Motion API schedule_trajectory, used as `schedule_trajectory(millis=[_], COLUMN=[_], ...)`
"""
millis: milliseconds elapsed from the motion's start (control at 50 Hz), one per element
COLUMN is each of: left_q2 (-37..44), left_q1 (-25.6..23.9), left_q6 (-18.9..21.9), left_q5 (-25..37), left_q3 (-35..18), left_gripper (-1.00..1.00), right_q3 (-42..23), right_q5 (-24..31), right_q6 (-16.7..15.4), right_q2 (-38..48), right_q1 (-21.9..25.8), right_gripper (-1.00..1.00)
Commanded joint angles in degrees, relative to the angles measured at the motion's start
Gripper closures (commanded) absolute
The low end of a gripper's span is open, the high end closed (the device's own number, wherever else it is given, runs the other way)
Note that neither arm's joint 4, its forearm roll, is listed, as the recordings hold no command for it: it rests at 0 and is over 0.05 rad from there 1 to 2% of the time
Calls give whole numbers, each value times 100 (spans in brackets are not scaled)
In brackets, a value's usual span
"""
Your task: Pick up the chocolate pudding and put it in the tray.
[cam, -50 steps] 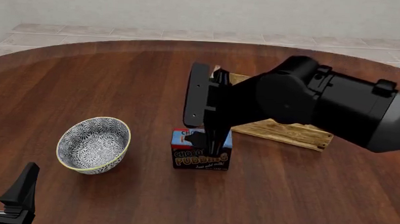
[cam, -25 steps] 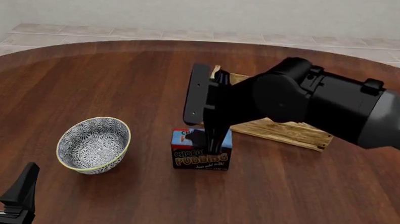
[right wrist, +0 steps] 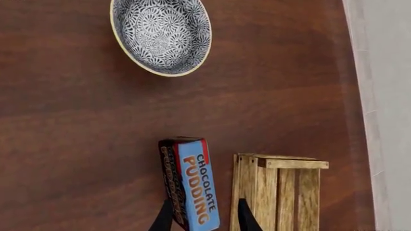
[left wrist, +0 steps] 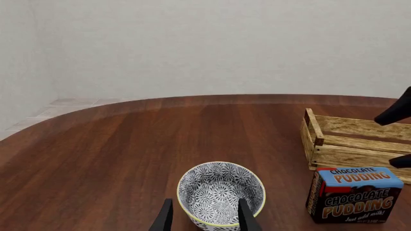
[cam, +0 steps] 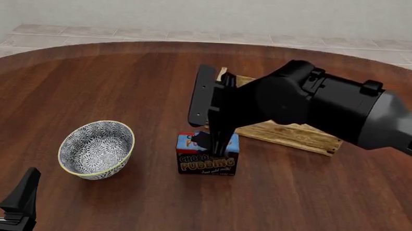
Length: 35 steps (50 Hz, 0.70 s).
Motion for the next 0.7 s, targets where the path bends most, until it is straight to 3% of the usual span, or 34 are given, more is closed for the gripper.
schedule_trajectory(millis=[20, 700], left_q2=[-1, -1], left_q1=[-1, 0], left_q6=[0, 0], left_q5=[0, 0], left_q3=[0, 0], left_gripper=[-100, -100], right_q3=[27, 66], right_q5=[-84, -240], right_q6=[67, 153], right_q2=[69, 248], right_q1=[3, -114], right_gripper=[-100, -100])
